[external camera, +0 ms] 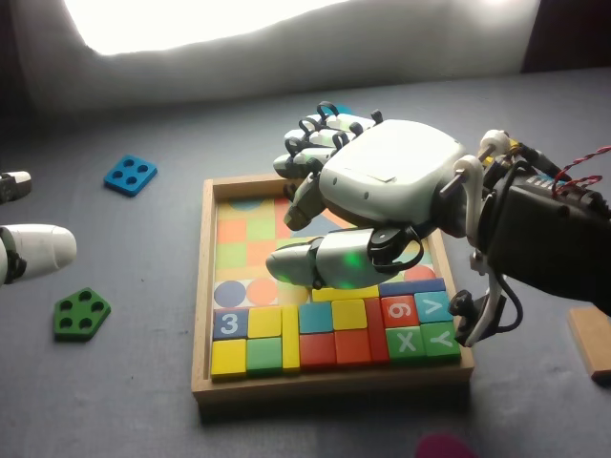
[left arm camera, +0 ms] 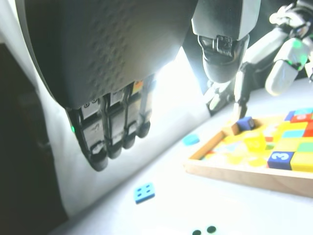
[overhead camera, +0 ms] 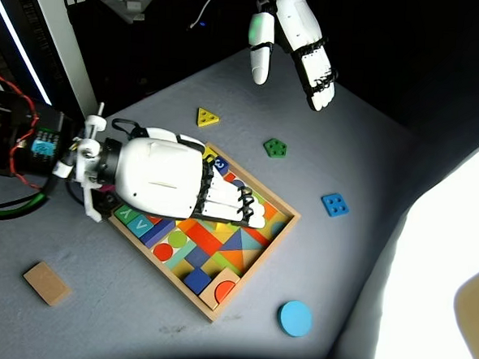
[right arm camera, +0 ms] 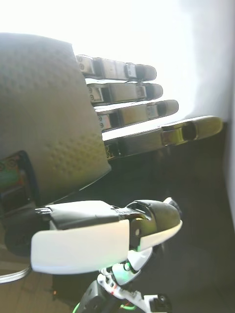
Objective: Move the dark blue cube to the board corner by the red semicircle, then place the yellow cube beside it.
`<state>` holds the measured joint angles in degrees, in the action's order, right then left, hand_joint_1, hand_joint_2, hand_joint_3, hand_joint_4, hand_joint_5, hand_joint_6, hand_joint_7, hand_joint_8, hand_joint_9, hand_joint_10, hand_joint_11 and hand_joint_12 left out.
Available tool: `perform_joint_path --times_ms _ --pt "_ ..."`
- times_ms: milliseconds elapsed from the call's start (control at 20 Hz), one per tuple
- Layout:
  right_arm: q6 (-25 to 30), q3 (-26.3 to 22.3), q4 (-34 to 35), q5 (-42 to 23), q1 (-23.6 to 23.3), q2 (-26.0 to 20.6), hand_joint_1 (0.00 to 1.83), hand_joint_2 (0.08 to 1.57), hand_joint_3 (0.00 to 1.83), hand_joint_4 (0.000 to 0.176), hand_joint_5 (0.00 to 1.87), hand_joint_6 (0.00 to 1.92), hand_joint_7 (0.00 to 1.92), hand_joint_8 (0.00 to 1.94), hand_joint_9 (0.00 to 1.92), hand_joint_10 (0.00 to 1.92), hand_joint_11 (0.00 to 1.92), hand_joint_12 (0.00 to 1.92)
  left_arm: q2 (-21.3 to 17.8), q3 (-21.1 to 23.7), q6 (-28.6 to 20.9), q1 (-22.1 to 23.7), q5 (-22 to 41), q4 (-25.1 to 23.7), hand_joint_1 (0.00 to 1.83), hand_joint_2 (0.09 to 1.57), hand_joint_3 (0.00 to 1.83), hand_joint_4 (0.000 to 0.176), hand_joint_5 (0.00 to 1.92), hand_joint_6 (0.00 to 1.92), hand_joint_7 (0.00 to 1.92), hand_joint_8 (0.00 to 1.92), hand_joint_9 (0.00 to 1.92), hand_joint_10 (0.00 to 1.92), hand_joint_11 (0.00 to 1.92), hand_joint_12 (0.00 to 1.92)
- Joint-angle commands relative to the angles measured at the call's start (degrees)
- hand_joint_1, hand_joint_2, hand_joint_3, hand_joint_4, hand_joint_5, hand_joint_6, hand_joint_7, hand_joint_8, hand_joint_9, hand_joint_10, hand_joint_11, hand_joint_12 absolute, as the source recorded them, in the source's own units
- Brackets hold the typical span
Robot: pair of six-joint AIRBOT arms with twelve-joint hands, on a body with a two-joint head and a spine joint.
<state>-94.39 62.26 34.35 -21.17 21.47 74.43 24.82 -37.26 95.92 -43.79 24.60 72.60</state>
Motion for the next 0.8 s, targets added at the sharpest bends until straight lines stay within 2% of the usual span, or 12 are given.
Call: perform_joint_path --times_ms 0,50,300,400,450,550,750 --pt "0.3 0.1 -1.0 -5.3 0.2 0.0 0.0 1.18 0.0 0.0 0.81 0.0 0.26 0.0 0.1 0.0 0.0 0.17 -0.1 -0.3 -0.3 0.4 3.8 -1.6 0.0 1.2 0.0 0.017 0.05 0.0 0.06 0.0 0.03 0.0 0.0 0.1" --pt "0.2 0.2 -1.0 -5.3 0.5 0.2 0.0 1.18 0.0 0.0 0.81 0.0 0.26 0.0 0.1 0.0 0.0 0.16 -0.1 -0.3 -0.3 0.4 3.8 -1.6 0.0 1.2 0.0 0.016 0.07 0.0 0.07 0.0 0.04 0.0 0.0 0.19" --pt "0.2 0.8 -1.0 -5.1 1.7 0.6 0.0 1.19 0.0 0.0 0.82 0.0 0.23 0.01 0.1 0.01 0.0 0.16 -0.1 -0.3 -0.3 0.4 3.8 -1.6 0.0 1.21 0.0 0.011 0.09 0.01 0.06 0.01 0.03 0.0 0.0 0.15" --pt "0.2 1.2 -1.0 -5.1 2.2 0.7 0.0 1.19 0.0 0.0 0.84 0.01 0.25 0.0 0.1 0.0 0.0 0.15 -0.1 -0.3 -0.3 0.4 3.8 -1.6 0.0 1.21 0.0 0.015 0.05 0.0 0.03 0.0 0.0 0.0 0.0 0.07" --pt "0.1 1.2 -1.0 -5.0 2.5 0.7 0.0 1.19 0.0 0.0 0.83 0.0 0.22 0.0 0.08 0.0 0.0 0.1 -0.1 -0.3 -0.3 0.4 3.8 -1.6 0.0 1.21 0.0 0.014 0.05 0.0 0.04 0.0 0.02 0.0 0.0 0.12" --pt "0.1 1.3 -1.0 -4.6 3.0 0.7 0.0 1.19 0.0 0.0 0.84 0.0 0.23 0.0 0.1 0.01 0.0 0.2 -0.1 -0.2 -0.3 0.4 3.8 -1.6 0.0 1.22 0.0 0.001 0.07 0.01 0.07 0.01 0.03 0.01 0.0 0.12" --pt "-0.2 1.5 -1.0 -4.5 3.8 0.8 0.0 1.18 0.0 0.0 0.82 0.0 0.27 0.0 0.11 0.0 0.0 0.22 -0.1 -0.2 -0.2 0.4 3.8 -1.6 0.0 1.22 0.0 0.014 0.06 0.0 0.05 0.0 0.03 0.0 0.0 0.2"
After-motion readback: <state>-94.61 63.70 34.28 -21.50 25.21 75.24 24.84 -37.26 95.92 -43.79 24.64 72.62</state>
